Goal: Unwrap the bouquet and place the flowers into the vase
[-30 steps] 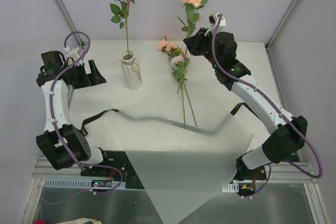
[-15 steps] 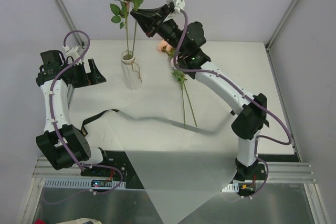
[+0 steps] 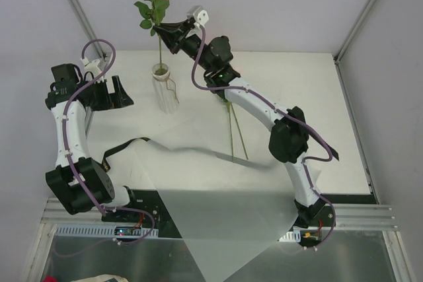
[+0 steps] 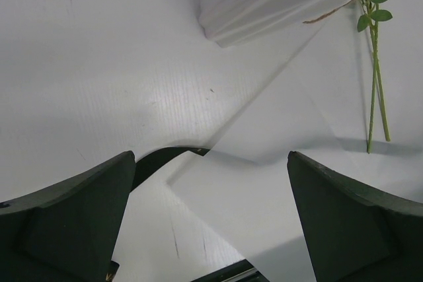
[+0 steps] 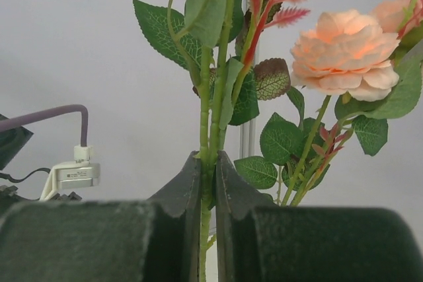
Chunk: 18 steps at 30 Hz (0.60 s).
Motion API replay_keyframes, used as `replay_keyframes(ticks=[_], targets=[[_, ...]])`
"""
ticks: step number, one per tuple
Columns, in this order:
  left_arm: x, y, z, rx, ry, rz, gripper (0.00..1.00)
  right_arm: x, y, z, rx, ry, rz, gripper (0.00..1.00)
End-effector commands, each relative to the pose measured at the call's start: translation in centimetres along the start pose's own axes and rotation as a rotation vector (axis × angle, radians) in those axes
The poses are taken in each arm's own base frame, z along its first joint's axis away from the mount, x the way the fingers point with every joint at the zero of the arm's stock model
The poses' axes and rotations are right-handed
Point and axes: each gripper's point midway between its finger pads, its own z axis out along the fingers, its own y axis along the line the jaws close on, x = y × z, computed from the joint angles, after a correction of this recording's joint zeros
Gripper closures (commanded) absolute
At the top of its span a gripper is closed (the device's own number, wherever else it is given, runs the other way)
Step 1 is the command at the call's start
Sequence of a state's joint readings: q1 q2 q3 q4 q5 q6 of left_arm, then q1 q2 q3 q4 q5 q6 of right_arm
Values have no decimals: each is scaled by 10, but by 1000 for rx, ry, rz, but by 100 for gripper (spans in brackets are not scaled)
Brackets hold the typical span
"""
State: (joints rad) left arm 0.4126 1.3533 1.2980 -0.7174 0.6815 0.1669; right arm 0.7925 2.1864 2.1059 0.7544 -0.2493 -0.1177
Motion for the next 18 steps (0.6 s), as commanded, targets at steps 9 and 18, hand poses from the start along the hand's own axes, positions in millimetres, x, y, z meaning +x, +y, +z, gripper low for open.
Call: replay_keyframes(ticks=[9,18], targets=[[1,-17,-10,59,-15,50,1,37,-8,-10,34,149,6,47],[-3,-18,-12,56,-19,42,1,69,-17,-61,123,432,37,30]])
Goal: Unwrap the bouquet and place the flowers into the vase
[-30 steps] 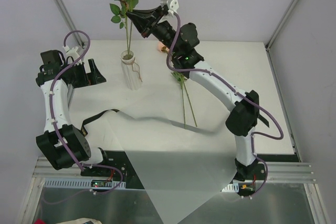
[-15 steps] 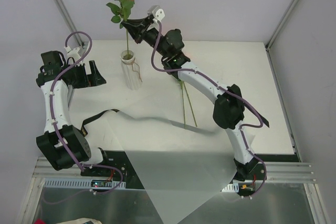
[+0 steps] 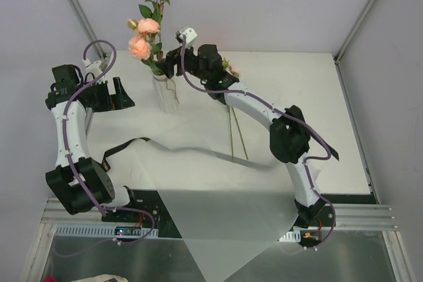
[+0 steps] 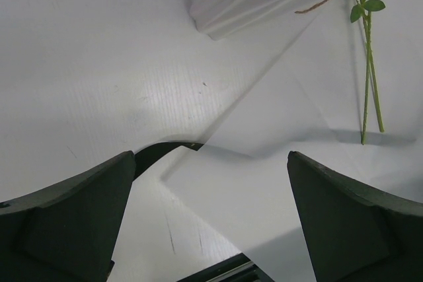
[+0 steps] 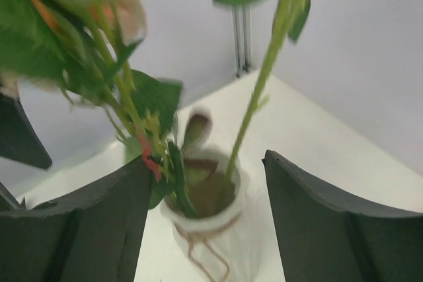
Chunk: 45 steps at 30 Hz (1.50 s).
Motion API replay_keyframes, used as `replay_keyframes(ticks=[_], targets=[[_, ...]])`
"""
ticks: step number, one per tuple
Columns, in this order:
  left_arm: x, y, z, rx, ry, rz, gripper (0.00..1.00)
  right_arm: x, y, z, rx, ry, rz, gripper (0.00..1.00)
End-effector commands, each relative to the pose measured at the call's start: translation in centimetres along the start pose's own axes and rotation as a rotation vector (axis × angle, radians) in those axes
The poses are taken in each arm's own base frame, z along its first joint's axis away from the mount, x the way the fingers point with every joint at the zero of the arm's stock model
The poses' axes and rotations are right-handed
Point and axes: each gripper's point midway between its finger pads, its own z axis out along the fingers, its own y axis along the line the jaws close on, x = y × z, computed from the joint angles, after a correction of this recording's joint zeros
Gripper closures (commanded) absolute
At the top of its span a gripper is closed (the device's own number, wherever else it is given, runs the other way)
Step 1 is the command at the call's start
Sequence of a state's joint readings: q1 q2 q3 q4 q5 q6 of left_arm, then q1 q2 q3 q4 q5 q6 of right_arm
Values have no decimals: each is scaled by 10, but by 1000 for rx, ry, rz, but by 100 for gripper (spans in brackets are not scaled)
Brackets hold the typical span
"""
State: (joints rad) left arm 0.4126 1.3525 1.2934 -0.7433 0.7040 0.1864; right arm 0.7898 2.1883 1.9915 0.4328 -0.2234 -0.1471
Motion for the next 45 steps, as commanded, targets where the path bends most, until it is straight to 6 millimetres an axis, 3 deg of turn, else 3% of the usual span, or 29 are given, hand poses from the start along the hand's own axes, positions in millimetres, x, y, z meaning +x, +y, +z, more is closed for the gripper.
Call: replay_keyframes(ticks=[1,4,5,6,8,10,13,14,19,21,22,24,28,38,45], targets=[[-10,-14,-12,28,-39,43,1,-50,-1,-37,43,22,-27,30],[-10,-14,-14,21,-43,47,1,-35,-10,-66,71,79,-3,29],[-11,-15,-15,17,-46,51,1,-49,-12,-80,81,66,-8,29],[-11,-15,-16,14,-48,53,1,-25,-18,-92,96,124,3,28],[-11,-15,-18,8,-49,61,1,-19,-34,-115,153,181,13,28],[-12,-16,-19,7,-51,64,1,0,-50,-133,213,256,50,28],[-14,-13,-20,-10,-55,68,1,31,-89,-167,370,408,112,30],[-14,-11,-20,-19,-52,63,1,53,-110,-185,464,492,126,32],[-17,-10,-20,-23,-49,52,1,105,-140,-217,546,686,156,39],[-20,-12,-23,-22,-52,59,1,121,-141,-221,542,740,152,41],[-21,-12,-23,-25,-50,62,1,140,-140,-227,542,806,172,44],[-22,-12,-25,-30,-47,60,1,151,-137,-226,527,836,199,50],[-18,-4,-26,-63,-36,54,1,179,-134,-231,529,882,257,52],[-13,49,-39,-255,-34,-87,1,219,-140,-226,536,941,301,55],[-4,65,-44,-296,-24,-119,1,235,-145,-219,536,958,320,56]])
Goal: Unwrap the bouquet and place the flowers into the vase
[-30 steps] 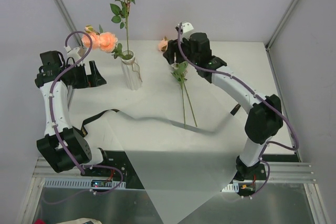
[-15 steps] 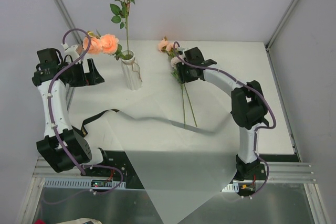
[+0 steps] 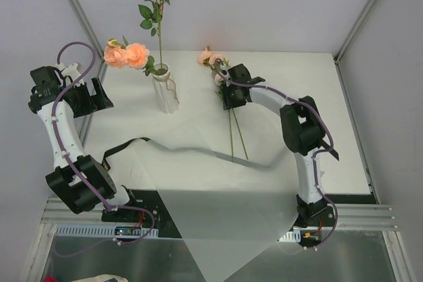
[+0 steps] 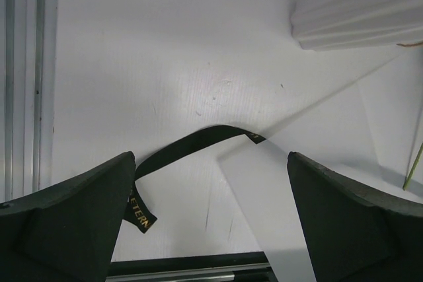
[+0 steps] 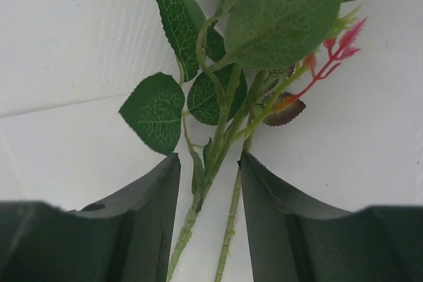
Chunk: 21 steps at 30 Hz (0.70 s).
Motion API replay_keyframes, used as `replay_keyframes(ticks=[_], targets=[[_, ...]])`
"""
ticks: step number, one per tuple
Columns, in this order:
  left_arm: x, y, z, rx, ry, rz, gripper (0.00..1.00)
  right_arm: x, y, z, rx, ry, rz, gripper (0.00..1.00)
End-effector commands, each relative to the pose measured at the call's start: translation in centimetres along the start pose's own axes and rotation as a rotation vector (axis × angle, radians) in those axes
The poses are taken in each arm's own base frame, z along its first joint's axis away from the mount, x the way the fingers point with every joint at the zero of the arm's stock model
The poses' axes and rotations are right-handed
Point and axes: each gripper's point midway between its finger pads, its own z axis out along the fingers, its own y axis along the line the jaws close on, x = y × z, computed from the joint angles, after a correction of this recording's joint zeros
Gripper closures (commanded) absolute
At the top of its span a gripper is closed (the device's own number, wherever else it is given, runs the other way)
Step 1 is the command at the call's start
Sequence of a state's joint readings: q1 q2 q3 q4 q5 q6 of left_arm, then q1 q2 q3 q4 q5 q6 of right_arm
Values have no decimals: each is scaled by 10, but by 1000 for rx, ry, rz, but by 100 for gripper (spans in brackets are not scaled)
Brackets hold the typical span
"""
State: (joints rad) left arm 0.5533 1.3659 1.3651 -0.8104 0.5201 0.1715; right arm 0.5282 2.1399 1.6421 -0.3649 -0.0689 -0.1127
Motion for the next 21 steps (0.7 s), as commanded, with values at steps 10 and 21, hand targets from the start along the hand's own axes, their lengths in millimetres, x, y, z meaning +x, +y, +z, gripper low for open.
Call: replay_keyframes(ticks=[10,21], targets=[[3,16,-5,-50,0,-8,1,-51,11,-27,-40,-135,54,94],[1,11,-8,-27,-8,9,1,-110,35,-152,-131,-410,71,99]])
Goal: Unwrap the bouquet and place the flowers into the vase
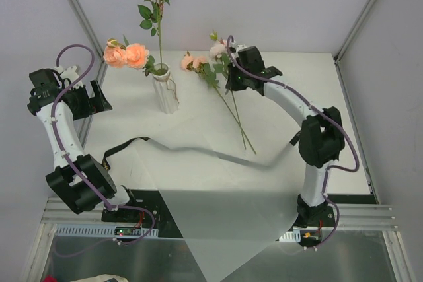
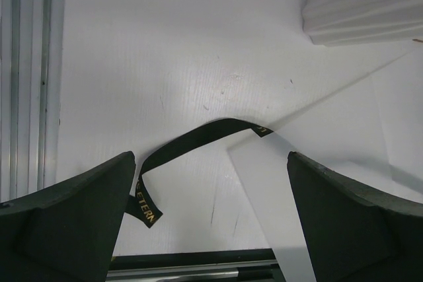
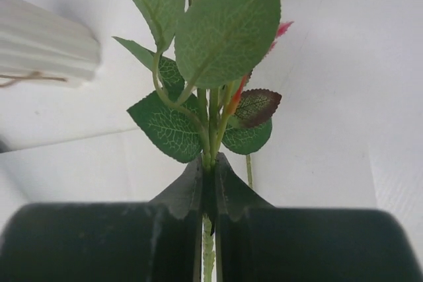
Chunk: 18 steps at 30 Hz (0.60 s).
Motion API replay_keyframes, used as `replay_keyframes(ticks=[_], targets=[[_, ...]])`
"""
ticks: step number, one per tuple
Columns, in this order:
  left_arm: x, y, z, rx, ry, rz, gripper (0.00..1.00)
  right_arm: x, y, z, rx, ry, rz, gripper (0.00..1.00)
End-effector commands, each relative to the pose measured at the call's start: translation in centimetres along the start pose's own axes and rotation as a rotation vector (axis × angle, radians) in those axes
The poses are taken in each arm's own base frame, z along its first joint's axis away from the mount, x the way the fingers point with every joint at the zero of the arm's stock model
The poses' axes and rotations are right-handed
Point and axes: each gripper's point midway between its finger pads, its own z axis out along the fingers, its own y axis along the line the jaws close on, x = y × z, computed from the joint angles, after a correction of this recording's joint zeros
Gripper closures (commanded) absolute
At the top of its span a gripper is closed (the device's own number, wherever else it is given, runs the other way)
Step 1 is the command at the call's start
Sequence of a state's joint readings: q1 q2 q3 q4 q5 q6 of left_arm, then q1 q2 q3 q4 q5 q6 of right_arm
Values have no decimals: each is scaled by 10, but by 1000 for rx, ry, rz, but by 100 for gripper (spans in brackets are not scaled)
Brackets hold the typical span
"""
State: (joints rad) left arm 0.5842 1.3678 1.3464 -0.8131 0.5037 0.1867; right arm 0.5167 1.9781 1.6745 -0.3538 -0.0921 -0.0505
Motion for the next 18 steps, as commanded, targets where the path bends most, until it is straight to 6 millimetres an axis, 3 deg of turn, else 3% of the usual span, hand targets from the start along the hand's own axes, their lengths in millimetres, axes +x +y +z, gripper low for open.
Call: replay_keyframes(ticks=[1,2,3,5,6,7,8,10,11,13,14,15,16,17,18], targets=[[-6,-3,-8,8,-18,25,1,-61,28,-74,-91,-222,23,99],[-7,-4,-9,11,-23,28,1,-66,32,-83,-106,-246,26,99],[-8,-5,-9,18,-24,23,1,-83,40,-102,-140,-322,39,99],[-10,-8,-11,30,-26,21,1,-91,52,-115,-206,-388,60,99],[-11,-10,-11,42,-28,12,1,-125,67,-146,-276,-556,46,99],[-12,-10,-12,44,-32,7,1,-138,78,-161,-333,-630,36,99],[-12,-11,-12,49,-29,0,1,-163,92,-189,-406,-797,16,99],[-13,-10,-10,53,-24,-26,1,-183,118,-219,-498,-940,-32,99],[-12,-8,-9,50,-15,-43,1,-206,133,-244,-551,-1067,-73,99],[-10,-6,-4,60,1,-67,1,-220,166,-268,-655,-1144,-124,99],[-9,-7,-3,66,7,-73,1,-227,177,-262,-687,-1169,-147,99],[-7,-6,0,69,19,-82,1,-240,203,-295,-756,-1250,-204,99],[-4,-6,2,78,29,-89,1,-244,214,-301,-781,-1288,-233,99],[-2,-6,3,83,35,-93,1,-248,225,-294,-804,-1320,-255,99],[0,-6,5,89,41,-96,1,-255,243,-316,-836,-1392,-297,99]])
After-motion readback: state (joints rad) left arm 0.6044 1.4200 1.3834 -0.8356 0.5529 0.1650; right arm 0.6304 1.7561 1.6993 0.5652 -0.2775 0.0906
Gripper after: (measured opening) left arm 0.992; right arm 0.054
